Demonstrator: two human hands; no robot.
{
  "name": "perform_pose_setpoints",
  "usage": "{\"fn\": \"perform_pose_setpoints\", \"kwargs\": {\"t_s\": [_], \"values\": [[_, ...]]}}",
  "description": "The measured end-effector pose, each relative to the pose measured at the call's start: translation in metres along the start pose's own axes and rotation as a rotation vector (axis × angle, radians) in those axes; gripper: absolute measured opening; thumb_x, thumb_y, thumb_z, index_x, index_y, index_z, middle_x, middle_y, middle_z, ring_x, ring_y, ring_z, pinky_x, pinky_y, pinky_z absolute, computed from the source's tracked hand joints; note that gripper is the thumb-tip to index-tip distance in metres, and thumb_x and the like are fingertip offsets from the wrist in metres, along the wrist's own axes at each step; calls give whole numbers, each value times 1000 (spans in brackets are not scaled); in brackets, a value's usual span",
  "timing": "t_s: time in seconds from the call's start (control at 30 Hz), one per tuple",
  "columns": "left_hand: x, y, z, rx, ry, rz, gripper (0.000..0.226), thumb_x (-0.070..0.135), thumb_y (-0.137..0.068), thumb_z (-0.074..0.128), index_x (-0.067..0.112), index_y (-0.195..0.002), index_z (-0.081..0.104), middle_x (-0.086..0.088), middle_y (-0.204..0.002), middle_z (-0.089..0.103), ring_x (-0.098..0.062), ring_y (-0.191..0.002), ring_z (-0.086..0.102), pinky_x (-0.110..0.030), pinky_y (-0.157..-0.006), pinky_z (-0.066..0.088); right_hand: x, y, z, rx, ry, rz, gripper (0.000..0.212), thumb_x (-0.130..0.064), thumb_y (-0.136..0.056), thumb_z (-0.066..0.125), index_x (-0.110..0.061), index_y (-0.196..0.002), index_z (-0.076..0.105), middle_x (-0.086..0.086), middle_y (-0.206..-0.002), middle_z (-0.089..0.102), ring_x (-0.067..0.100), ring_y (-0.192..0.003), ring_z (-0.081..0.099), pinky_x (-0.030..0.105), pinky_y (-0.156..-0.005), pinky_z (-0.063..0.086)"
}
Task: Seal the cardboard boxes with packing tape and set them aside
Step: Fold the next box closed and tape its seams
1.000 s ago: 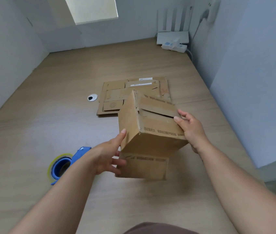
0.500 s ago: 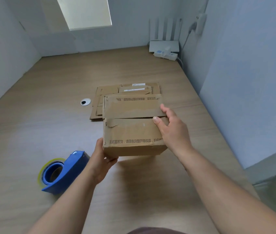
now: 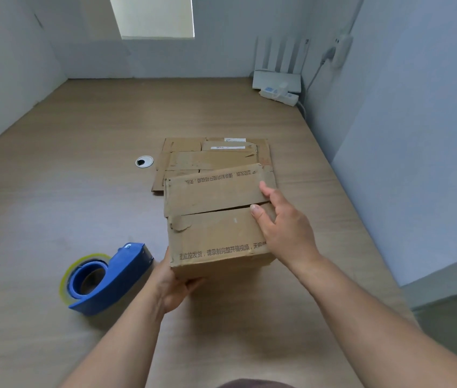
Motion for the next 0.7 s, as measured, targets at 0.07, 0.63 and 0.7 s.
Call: {"fn": "perform_pose_setpoints", "kwargs": {"t_s": [0.07, 0.63, 0.7], "values": [[-1, 1, 0, -22, -27, -11, 19, 12, -95, 50, 15, -88, 69, -15, -96, 67, -25, -84, 64, -41, -87, 50, -4, 4, 8, -25, 61, -5, 54, -42, -96, 49, -32, -147, 31, -8, -147, 42, 18, -133, 41, 36, -100, 41], [48, 15, -9, -169, -189, -157, 87, 91, -65, 32, 33, -122, 63, -15, -117, 67, -45, -101, 57, -63, -70, 49, -22, -8, 18, -80, 130, 29, 52, -40, -98, 43, -27, -147, 30, -4, -145, 45, 19, -130, 43, 35, -97, 41], [47, 17, -12, -178, -163, -153, 82, 88, -68, 36, 33, -122, 63, -16, -120, 66, -46, -109, 57, -67, -73, 48, -23, -6, 18, -78, 131, 14, 52, -40, -98, 44, -27, -147, 31, -5, -145, 45, 19, -130, 44, 34, -96, 41]]}}
Point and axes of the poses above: each hand's wrist, its own y-axis away from the middle knuckle, its own z-axis out of the palm, x = y × z, the point moved 8 cm from there along -y, towards the middle knuckle
